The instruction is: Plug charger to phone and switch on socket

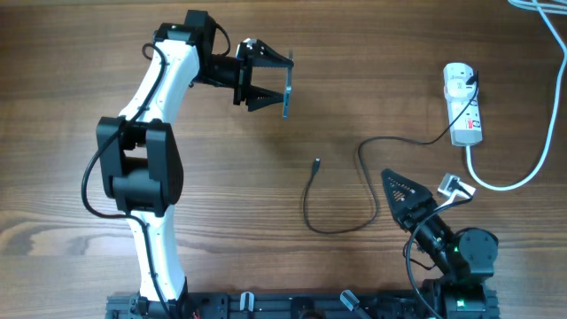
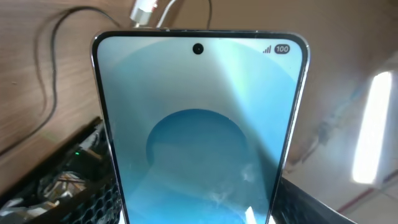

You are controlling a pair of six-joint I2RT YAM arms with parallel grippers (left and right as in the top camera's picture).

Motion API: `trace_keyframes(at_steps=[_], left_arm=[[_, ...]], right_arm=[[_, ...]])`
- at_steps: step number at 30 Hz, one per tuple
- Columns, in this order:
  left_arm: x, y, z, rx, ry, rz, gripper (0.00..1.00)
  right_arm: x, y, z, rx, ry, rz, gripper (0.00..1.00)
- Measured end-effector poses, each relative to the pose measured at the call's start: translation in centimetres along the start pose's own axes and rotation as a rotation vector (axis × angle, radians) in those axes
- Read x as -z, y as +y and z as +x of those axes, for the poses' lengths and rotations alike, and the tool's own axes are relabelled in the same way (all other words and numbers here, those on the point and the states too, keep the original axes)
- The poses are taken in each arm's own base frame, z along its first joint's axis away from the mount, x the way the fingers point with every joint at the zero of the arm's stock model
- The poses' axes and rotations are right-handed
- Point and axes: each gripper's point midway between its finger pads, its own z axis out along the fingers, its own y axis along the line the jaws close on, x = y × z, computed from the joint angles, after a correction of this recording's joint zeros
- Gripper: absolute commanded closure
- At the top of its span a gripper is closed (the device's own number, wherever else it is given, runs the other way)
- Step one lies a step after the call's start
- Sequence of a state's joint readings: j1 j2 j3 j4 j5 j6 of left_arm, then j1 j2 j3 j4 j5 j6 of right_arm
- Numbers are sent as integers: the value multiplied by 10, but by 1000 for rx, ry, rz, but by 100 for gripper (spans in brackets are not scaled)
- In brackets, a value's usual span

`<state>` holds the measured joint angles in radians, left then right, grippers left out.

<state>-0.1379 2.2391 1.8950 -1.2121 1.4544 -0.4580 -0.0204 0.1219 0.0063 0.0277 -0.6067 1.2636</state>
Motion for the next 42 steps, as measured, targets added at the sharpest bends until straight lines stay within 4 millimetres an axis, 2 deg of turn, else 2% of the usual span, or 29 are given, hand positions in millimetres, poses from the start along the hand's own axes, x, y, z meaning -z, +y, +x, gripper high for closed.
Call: trace_keyframes(at_steps=[4, 8, 11, 12, 15, 16, 18, 24, 28, 37, 42], left_arm=[[5, -7, 2, 1, 11, 42, 22], [6, -10, 3, 1, 21, 61, 22], [6, -10, 4, 1, 23, 63, 23], [6, -10, 4, 1, 22, 63, 23], [6, -10, 4, 1, 23, 63, 22], [6, -10, 4, 1, 23, 63, 22], [6, -10, 4, 1, 23, 63, 22], [6, -10, 4, 1, 23, 63, 22], [6, -10, 4, 1, 23, 63, 22], [6, -10, 4, 1, 23, 63, 22], [6, -10, 4, 1, 23, 63, 22]], right_arm=[[-3, -12, 6, 103, 40, 43, 0], [-2, -55, 19, 58, 149, 267, 0], [4, -49, 14, 83, 221, 441, 0], [11, -45, 6, 111, 237, 543, 0], [20, -24, -20, 195, 240, 696, 0], [17, -16, -28, 222, 239, 707, 0], [7, -5, -32, 234, 247, 661, 0], [-3, 6, -19, 184, 313, 576, 0], [-5, -4, -18, 152, 334, 607, 0], [-11, -40, -9, 68, 434, 707, 0], [-14, -37, -3, 139, 502, 652, 0]])
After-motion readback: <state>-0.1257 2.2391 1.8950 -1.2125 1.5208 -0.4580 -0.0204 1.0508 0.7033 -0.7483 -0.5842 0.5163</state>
